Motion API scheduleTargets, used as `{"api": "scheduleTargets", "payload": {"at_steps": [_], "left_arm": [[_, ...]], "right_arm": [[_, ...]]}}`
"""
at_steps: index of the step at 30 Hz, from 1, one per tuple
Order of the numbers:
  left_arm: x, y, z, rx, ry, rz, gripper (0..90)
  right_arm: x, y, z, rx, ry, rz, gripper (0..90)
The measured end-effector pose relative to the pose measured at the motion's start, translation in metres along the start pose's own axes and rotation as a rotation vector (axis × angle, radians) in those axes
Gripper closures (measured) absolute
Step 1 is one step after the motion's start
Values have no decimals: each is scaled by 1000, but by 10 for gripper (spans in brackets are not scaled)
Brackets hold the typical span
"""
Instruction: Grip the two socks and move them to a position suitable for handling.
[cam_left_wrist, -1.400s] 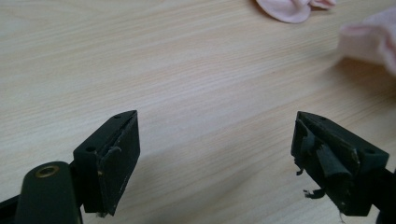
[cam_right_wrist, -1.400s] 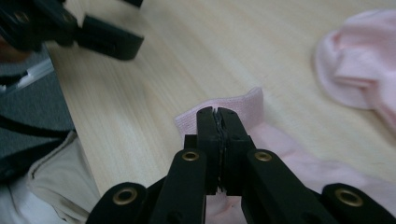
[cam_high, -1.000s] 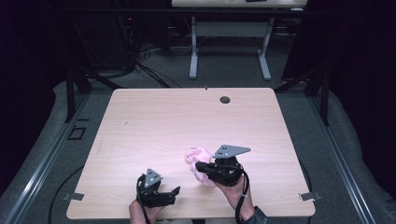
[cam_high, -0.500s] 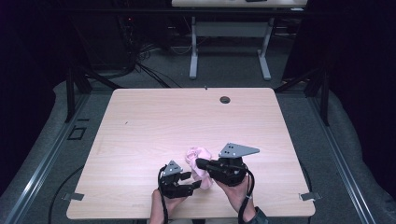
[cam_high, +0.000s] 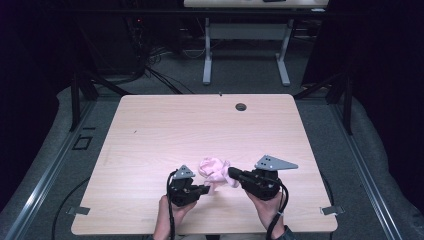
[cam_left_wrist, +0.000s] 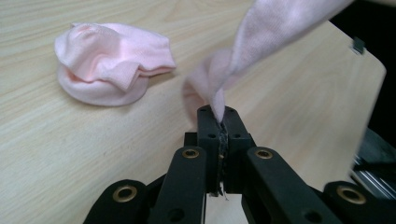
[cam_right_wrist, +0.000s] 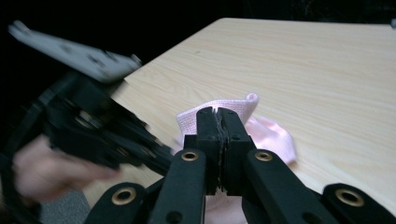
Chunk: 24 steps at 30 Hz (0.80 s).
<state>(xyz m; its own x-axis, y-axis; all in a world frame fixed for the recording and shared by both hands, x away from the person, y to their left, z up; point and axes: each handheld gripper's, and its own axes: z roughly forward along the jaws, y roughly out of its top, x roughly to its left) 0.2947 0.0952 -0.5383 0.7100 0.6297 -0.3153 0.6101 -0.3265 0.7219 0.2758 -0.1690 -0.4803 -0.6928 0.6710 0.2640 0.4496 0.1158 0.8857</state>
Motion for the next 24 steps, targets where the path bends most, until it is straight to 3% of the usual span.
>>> {"api": "scheduleTargets", "payload": {"at_steps": [3, 6, 8, 10, 13, 15, 20, 24], "left_arm": [[-1, 10, -15, 54, -27, -3, 887], [5, 15, -13, 119, -11, 4, 883], [10, 14, -3, 149, 15, 9, 871], [13, 13, 5, 169, 66, 22, 804], [16, 8, 15, 158, 141, 34, 642], [16, 4, 16, 144, 149, 27, 560], [22, 1, 16, 107, 172, 7, 497], [29, 7, 16, 81, 196, -2, 453]], "right_arm": [[-8, -10, -2, 8, -13, 41, 884], [-15, -23, 0, 46, -40, 65, 882], [-22, -31, 5, 84, -72, 86, 877], [-30, -41, 13, 111, -113, 110, 868], [-43, -52, 21, 158, -173, 135, 816], [-51, -58, 20, 189, -189, 147, 716], [-56, -54, 4, 177, -239, 131, 557], [-59, -46, -7, 153, -246, 131, 500]]}}
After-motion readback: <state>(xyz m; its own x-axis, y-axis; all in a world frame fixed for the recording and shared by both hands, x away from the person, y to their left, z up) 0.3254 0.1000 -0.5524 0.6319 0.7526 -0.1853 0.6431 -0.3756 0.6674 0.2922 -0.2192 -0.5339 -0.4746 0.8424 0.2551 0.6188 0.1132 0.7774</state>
